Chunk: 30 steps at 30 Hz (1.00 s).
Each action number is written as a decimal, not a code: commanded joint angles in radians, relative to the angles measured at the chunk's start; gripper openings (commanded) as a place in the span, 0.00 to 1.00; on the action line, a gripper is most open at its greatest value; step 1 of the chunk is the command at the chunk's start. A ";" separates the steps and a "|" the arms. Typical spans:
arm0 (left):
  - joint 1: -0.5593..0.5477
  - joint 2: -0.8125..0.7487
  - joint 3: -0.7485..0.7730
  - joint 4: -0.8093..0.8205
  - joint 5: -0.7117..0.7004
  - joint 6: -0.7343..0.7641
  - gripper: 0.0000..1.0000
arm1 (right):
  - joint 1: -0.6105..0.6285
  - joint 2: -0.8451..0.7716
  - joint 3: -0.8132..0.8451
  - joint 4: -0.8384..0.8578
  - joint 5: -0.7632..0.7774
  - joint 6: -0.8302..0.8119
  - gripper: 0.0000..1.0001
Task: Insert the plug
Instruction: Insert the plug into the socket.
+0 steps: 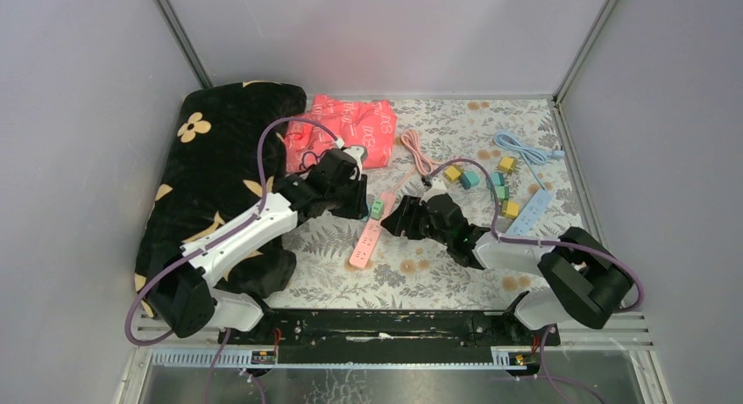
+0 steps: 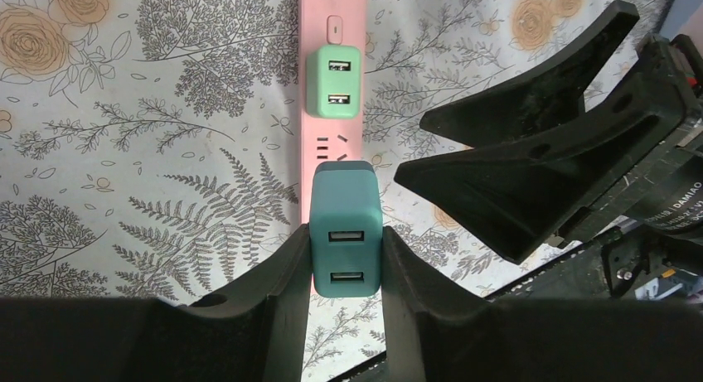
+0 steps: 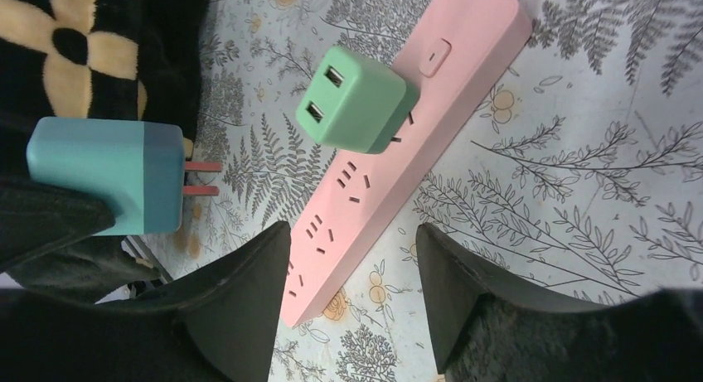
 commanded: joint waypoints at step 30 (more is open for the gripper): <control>-0.041 0.158 0.003 0.041 -0.051 0.037 0.00 | 0.007 0.361 0.053 0.237 -0.091 0.229 0.40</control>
